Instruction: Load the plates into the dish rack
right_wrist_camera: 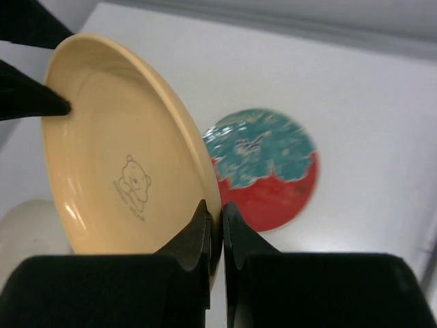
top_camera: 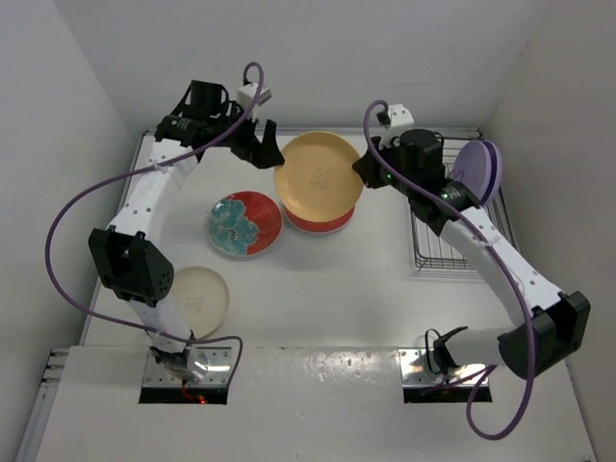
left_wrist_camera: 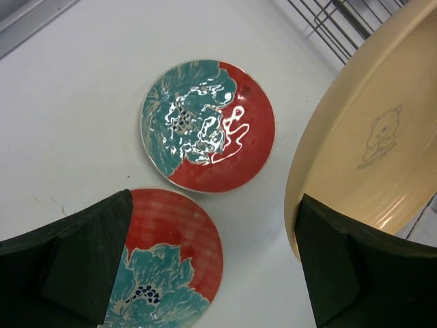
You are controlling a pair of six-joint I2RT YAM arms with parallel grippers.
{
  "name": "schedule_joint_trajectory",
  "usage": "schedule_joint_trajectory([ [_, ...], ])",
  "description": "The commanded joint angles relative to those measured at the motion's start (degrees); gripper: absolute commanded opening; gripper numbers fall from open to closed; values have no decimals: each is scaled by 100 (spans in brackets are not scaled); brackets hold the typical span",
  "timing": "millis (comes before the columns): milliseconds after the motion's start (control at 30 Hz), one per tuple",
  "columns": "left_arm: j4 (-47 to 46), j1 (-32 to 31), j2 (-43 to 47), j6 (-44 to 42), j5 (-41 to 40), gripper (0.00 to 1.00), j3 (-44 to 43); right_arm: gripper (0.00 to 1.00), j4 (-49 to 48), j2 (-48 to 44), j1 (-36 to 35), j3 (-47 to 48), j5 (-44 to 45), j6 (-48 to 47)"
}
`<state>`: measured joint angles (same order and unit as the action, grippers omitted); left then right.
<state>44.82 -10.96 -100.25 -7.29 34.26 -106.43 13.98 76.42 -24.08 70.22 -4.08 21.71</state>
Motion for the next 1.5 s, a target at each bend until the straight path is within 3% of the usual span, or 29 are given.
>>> schedule_joint_trajectory([
  [0,-52,471,269,-211,-1806,100,-54,0,141,-505,341,361,3154,-1413],
  [33,-52,594,321,-359,-2018,100,-1,0,-77,-506,394,283,4307,-1694],
  [67,-52,647,322,-413,-2368,100,69,0,-227,-506,421,230,4614,-2750],
  [100,-52,761,382,-475,-2615,100,244,0,-803,-436,613,21,5070,-3082],
  [167,-52,867,383,-475,-2617,100,421,0,-1026,-305,833,-25,5423,-3883],
  [400,53,1096,436,-738,-1354,100,537,0,-984,-225,975,88,4829,-3193],
  [467,53,1096,436,-739,-1352,100,536,0,-1159,-94,975,133,5160,-3522],
  [533,53,1096,436,-791,-1754,100,536,0,-1965,169,1010,72,5808,-3892],
  [567,53,1096,436,-792,-1869,100,536,0,-2221,267,1045,45,5987,-4547],
  [767,53,1149,436,-792,-2239,100,843,0,-5802,1040,1379,-578,6910,-7108],
  [833,53,1202,436,-792,-2240,100,904,0,-5854,1155,1388,-632,6955,-7015],
  [967,53,1202,436,-792,-2240,100,958,0,-4565,1173,1388,-649,6851,-5717],
  [1167,53,1254,436,-792,-2240,100,958,0,-4614,1480,1450,-781,6981,-5678],
  [1300,53,1307,383,-792,-2187,100,958,0,-6271,1770,1450,-956,7350,-6547],
  [1467,106,1307,383,-792,-2134,100,958,0,-7198,1964,1397,-1036,7395,-7409],
])
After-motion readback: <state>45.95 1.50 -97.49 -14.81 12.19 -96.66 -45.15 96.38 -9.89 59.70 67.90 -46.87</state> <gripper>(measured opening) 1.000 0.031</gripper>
